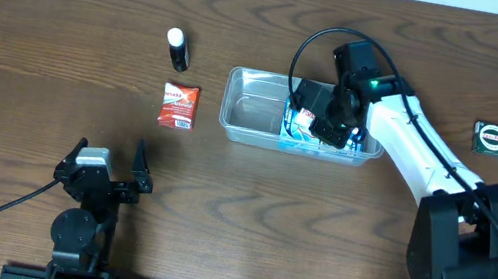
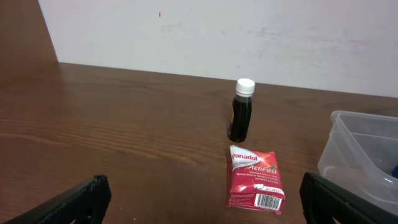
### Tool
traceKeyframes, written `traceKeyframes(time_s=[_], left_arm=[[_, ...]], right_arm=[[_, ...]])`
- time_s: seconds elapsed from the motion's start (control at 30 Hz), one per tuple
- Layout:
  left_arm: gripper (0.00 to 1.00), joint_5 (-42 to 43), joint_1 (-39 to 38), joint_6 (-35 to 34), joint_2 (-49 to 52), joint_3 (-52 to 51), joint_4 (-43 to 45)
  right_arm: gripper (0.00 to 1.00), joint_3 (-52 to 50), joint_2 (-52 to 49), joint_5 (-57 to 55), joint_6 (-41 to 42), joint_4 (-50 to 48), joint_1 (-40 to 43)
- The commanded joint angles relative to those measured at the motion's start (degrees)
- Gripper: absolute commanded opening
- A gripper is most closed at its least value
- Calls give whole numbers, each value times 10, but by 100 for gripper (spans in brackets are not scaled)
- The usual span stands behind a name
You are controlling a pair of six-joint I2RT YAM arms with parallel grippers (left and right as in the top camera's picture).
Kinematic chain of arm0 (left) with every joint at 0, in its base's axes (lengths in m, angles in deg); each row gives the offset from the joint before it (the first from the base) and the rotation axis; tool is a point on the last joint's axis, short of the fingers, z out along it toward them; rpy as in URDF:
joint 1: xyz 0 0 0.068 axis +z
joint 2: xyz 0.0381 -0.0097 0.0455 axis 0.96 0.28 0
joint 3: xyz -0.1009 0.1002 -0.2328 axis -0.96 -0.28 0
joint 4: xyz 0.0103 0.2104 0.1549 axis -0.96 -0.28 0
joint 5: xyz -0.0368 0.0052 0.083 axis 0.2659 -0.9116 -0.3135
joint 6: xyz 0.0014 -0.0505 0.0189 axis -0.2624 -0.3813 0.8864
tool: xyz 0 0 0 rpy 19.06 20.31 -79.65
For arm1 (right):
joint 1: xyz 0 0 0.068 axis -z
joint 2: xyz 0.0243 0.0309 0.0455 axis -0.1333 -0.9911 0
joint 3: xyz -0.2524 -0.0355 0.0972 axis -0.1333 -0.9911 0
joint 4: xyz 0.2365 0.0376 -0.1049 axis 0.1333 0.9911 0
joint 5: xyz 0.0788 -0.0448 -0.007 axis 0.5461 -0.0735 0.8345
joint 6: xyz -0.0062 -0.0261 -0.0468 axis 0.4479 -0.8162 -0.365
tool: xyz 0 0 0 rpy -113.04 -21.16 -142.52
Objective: Pack container
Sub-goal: 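Carry the Panadol box into the container and release it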
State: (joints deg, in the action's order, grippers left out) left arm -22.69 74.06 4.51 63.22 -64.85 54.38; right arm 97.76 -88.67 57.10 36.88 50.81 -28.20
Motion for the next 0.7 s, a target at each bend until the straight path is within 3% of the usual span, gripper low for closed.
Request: traceKeyframes(time_s=[0.0, 0.2, 0.67], left_arm=[[98, -4, 3, 5, 0, -14, -17], [98, -4, 3, 5, 0, -14, -17], [98, -4, 3, 5, 0, -14, -17]], right_arm=[[38, 2, -7, 14, -32, 2, 3], [39, 2, -7, 57, -73, 2, 2], [41, 0, -7, 75, -83, 2, 2]])
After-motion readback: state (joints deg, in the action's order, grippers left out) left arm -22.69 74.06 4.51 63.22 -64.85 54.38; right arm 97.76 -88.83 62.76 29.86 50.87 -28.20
